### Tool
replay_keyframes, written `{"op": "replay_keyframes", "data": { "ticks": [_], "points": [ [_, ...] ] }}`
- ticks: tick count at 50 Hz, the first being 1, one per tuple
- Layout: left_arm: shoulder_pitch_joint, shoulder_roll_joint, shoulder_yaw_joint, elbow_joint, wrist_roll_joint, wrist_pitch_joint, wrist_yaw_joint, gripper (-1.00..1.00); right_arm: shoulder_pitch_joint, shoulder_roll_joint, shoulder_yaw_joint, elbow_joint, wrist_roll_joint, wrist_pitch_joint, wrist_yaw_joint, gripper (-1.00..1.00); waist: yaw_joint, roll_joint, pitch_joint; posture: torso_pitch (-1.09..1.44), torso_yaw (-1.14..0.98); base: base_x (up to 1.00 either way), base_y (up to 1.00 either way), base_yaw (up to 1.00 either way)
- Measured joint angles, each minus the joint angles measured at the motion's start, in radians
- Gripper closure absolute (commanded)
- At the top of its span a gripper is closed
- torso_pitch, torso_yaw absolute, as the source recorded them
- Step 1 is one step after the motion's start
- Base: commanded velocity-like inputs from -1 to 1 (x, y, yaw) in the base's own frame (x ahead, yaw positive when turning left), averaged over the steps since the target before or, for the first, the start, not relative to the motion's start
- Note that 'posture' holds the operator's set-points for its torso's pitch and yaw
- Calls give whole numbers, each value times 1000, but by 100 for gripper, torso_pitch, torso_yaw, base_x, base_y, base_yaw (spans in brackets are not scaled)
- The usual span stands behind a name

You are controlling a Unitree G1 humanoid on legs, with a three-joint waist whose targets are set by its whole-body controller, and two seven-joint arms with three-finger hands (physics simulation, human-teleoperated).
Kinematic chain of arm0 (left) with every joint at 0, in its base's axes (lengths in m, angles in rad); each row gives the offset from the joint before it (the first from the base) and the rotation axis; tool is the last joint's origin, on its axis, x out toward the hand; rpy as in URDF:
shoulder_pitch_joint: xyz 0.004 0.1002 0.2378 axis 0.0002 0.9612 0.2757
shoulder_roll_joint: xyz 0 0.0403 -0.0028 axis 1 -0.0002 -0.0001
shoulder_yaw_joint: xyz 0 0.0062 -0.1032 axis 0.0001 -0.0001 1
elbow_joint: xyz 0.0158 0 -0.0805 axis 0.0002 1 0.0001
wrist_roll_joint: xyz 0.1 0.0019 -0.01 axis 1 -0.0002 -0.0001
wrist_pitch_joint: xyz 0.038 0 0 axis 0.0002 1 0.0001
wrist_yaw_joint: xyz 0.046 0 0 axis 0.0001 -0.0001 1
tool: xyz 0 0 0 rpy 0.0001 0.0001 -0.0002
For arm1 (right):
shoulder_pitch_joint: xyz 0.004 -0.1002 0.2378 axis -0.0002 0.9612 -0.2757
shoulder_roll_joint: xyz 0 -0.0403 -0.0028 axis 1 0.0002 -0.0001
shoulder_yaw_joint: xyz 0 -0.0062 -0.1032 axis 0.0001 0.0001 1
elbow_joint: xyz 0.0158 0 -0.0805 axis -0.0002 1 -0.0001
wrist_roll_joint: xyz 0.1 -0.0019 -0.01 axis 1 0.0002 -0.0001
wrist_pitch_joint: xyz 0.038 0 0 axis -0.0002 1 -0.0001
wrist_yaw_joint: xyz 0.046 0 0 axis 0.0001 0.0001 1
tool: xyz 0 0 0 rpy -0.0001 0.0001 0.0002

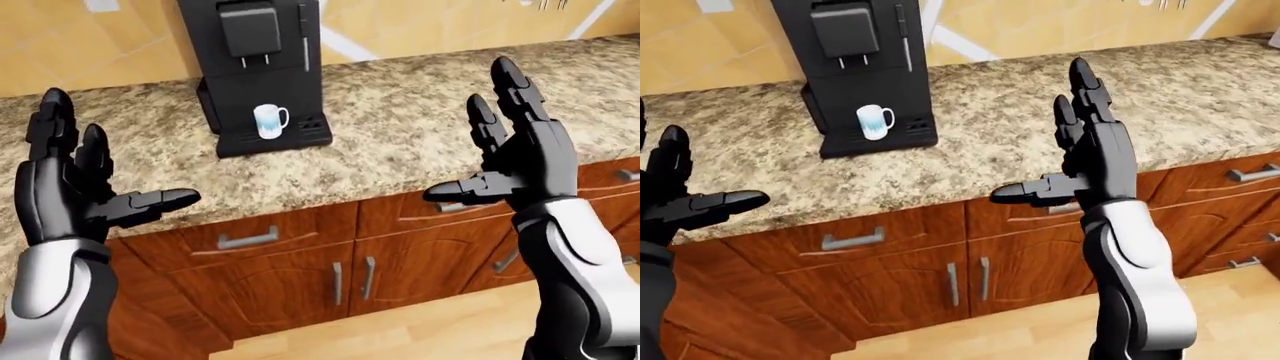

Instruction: Pick the mug from under the coffee machine dispenser and place it on the counter.

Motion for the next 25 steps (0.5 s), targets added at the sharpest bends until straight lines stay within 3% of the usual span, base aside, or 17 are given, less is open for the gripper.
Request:
{"op": "replay_keyframes", "data": {
  "ticks": [5, 9, 14, 25],
  "points": [
    [-8, 4, -4, -18, -6, -6, -1, -100, -13, -6, -18, -9, 3, -8, -15, -100, 8, -64, -1, 0, 0, 15, 31, 0],
    [-12, 6, -2, -27, -8, -12, -2, -100, -22, -10, -26, -6, 18, -24, -25, -100, 14, -96, -3, 0, 0, 0, 0, 0],
    [0, -3, -17, 3, -10, 9, -6, -100, -7, -8, -25, 16, 34, -10, -44, -100, 4, -68, 1, 0, 0, 0, 0, 0],
    [-21, 13, -4, -29, -17, 12, 2, -100, -17, -27, -25, 0, 52, -25, -54, -100, -4, -57, -11, 0, 0, 0, 0, 0]
  ]
}}
